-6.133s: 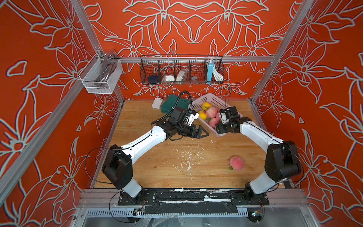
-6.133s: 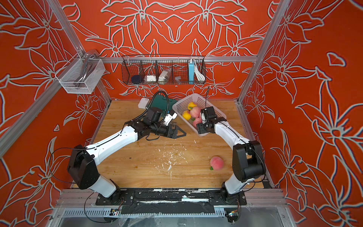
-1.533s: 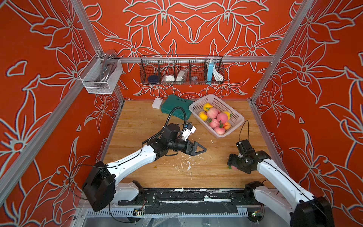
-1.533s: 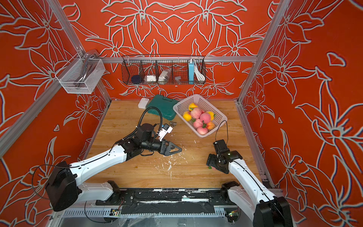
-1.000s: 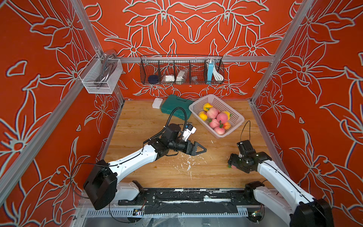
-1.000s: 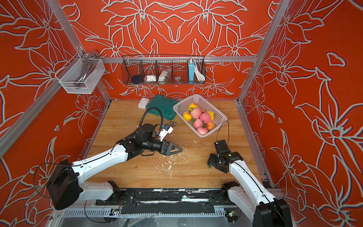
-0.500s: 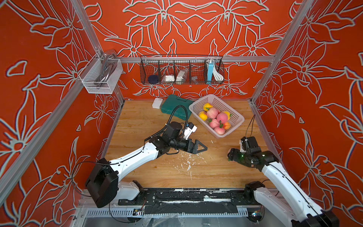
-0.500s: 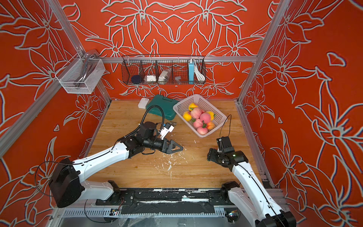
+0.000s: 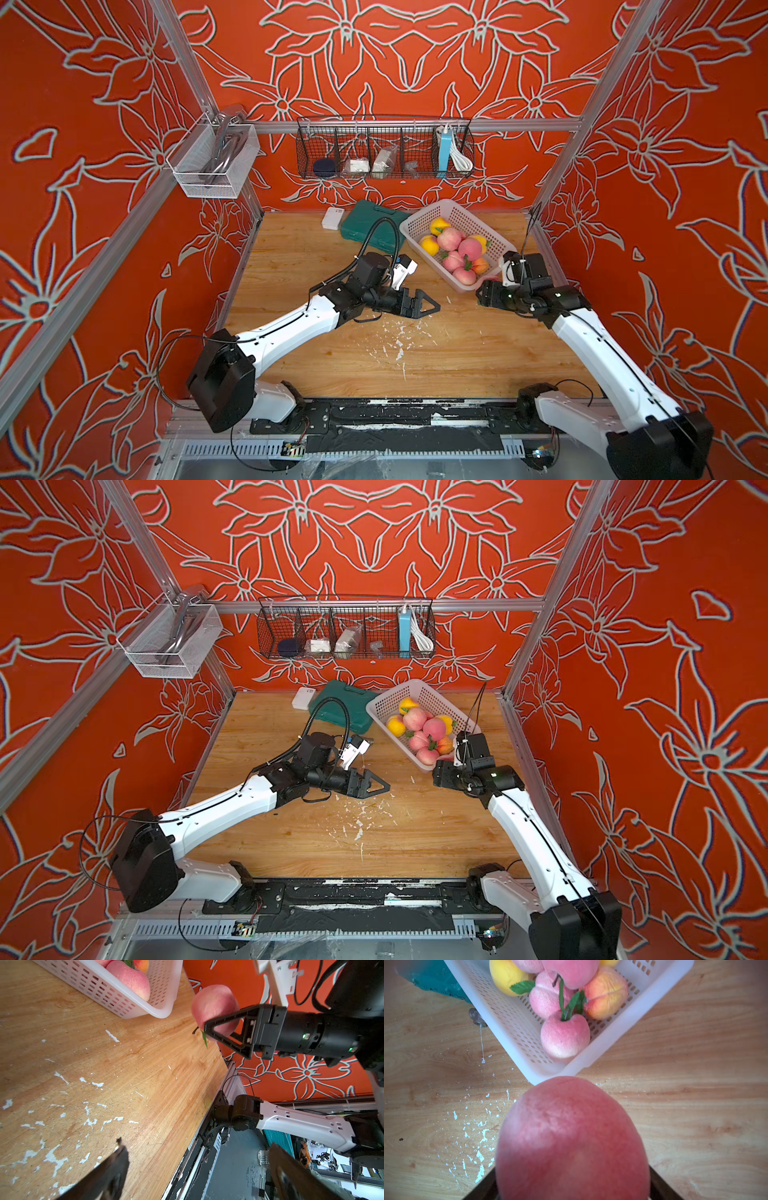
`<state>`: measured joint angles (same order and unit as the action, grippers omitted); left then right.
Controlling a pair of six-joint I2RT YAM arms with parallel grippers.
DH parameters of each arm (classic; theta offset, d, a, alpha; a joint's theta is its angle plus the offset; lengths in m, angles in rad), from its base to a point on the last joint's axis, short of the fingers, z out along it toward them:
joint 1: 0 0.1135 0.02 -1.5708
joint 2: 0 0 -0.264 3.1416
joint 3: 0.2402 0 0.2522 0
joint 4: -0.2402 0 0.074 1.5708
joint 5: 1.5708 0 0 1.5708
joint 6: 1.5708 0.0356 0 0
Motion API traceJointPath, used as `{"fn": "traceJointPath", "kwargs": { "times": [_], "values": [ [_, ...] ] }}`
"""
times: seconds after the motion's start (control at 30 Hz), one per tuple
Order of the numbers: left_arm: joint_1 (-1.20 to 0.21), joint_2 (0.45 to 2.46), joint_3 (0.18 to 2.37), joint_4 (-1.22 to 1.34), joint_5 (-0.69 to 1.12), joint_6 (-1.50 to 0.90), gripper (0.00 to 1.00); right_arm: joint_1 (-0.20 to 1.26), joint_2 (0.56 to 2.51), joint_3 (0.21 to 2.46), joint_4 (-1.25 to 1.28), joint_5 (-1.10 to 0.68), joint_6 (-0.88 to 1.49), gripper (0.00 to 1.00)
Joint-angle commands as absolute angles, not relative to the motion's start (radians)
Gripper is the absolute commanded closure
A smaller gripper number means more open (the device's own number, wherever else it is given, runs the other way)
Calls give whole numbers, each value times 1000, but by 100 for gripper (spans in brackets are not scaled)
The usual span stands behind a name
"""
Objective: Put the peaches into the basket
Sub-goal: Pick up the peach from the center of the board, then place the peach in the basket.
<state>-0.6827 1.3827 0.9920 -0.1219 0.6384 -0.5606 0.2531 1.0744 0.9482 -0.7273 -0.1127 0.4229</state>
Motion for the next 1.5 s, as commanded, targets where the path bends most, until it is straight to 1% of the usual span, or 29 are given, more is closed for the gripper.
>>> {"fn": "traceJointPath", "kwargs": {
  "times": [0.0, 0.13, 0.53, 0.83, 1.23, 1.47],
  "values": [
    [-680, 1397, 1031, -135, 623, -548, 1, 244, 1116, 1009, -675, -83, 344, 35],
    [-673, 1416, 1056, -137, 624, -543, 1, 218, 1189, 1049, -621, -114, 330, 35],
    [-628, 1417, 1080, -156, 641, -511, 1, 130, 1387, 1197, -536, -91, 272, 35],
    [-623, 1438, 1109, -164, 669, -488, 2, 62, 1520, 1274, -509, -70, 226, 35],
    [-622, 1494, 1162, -164, 670, -484, 1, 32, 1635, 1325, -487, -67, 194, 35],
    [-618, 1562, 1181, -74, 641, -481, 1, 25, 1672, 1328, -468, -70, 192, 35]
  ]
}}
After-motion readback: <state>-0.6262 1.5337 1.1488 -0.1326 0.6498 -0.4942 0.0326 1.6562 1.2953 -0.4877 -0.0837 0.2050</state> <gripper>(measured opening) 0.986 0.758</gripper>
